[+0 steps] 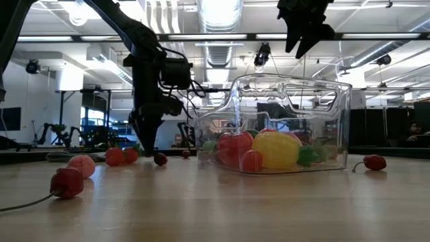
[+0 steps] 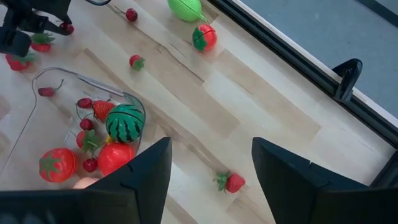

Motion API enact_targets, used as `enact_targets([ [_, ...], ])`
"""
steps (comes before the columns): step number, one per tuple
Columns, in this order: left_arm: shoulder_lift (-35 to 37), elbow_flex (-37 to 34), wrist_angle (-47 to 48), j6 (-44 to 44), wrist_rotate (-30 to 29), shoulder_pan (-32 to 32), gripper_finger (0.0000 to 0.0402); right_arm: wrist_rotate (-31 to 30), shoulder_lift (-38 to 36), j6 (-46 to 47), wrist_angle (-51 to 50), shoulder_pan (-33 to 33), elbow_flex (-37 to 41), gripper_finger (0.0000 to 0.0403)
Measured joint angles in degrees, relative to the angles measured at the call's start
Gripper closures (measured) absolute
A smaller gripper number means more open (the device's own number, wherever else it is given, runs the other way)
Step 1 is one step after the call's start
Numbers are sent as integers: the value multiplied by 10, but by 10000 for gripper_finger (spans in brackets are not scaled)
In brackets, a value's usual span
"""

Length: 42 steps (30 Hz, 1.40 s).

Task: Pick and placing Produce into tupperware
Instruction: Put the red cherry into the transparent bin, then put the red strawberry into the transparent bin

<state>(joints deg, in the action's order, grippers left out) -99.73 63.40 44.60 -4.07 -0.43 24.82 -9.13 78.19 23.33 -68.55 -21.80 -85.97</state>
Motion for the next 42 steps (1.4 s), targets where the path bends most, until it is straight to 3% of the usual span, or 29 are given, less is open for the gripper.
enact_targets([
  [8,40,36,0,0,46,0,315,0,0,0,-3,0,0,188],
  [11,66,57,-39,2,117,-2,315,0,0,0,-4,0,0,188],
  [16,98,63,-188,-26,238,-6,315,0,0,-4,-17,-4,0,188],
  [23,61,63,-331,-167,437,-10,315,0,-2,-4,-31,-4,0,188],
  [26,25,62,-340,-208,432,-23,315,0,-2,-4,-39,-6,0,188],
  [30,-10,61,-345,-268,368,-45,302,1,-2,-11,-85,-11,0,188],
  [36,-16,61,-371,-316,357,-56,230,1,-2,-19,-171,-22,10,182],
  [42,-7,60,-365,-316,353,-55,157,45,-1,-13,-153,-22,59,160],
])
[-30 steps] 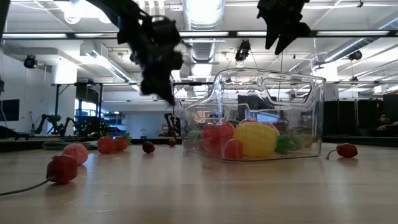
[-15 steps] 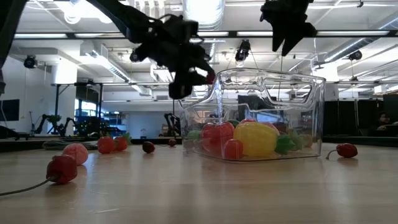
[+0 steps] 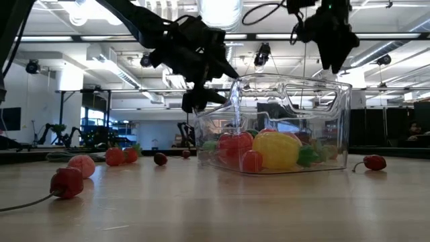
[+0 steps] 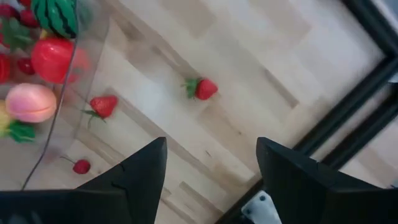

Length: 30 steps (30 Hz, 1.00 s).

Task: Pick and placing Produce into tupperware
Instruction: Put the red strawberry into the transparent bin

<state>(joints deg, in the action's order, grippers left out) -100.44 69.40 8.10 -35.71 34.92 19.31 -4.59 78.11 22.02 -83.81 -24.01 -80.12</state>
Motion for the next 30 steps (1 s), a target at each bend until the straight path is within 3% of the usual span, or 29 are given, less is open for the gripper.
enact_targets([
  [6,40,-2,35,1,-18,9,148,30,0,32,59,-17,102,147],
  [9,65,-3,80,23,-56,16,148,33,1,83,100,-27,153,150],
  [14,121,-3,164,86,-180,18,148,36,1,119,178,-33,215,157],
  [19,173,-4,221,135,-334,19,148,99,6,208,242,-50,254,158],
  [23,202,-8,229,170,-425,20,148,88,13,282,321,-67,283,162],
  [30,229,-15,229,211,-447,20,148,65,34,329,369,-102,319,167],
])
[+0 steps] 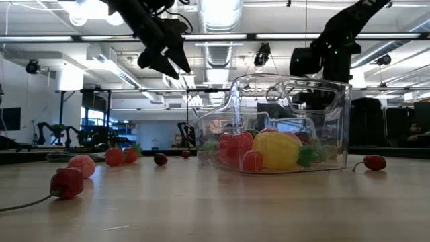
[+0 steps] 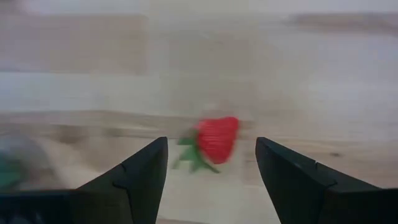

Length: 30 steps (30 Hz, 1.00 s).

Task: Pick and placing Produce into tupperware
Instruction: Put the red strawberry into the transparent bin

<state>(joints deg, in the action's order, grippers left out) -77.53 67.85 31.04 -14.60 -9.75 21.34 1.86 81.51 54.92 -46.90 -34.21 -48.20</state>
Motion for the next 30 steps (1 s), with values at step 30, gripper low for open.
enact_targets([
  [30,-2,-7,-5,169,-62,36,148,-28,50,191,39,31,24,176],
])
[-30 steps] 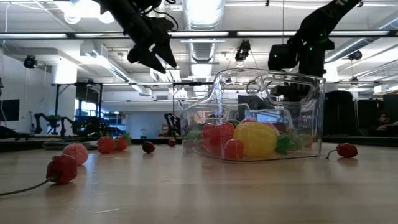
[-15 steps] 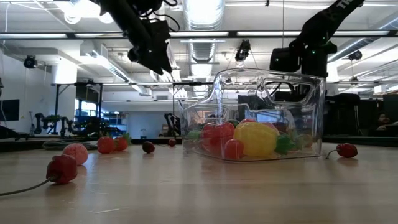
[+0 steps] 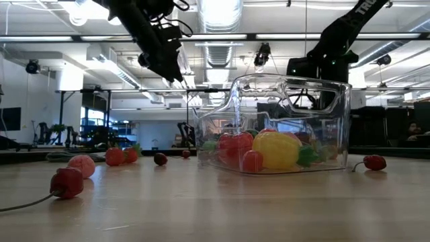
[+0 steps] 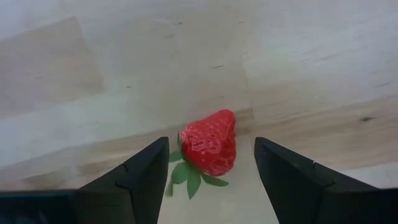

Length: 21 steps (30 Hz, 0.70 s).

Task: Pick and placing Produce into tupperware
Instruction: Put the red strawberry into the transparent bin

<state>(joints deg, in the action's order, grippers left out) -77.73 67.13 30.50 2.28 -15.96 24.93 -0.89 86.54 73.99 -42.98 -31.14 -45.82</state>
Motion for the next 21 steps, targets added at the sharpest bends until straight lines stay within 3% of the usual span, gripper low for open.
enact_targets([
  [10,0,0,0,16,0,4,148,23,26,5,3,3,-1,216],
  [21,0,0,0,15,1,6,148,8,28,-28,5,3,-7,269],
])
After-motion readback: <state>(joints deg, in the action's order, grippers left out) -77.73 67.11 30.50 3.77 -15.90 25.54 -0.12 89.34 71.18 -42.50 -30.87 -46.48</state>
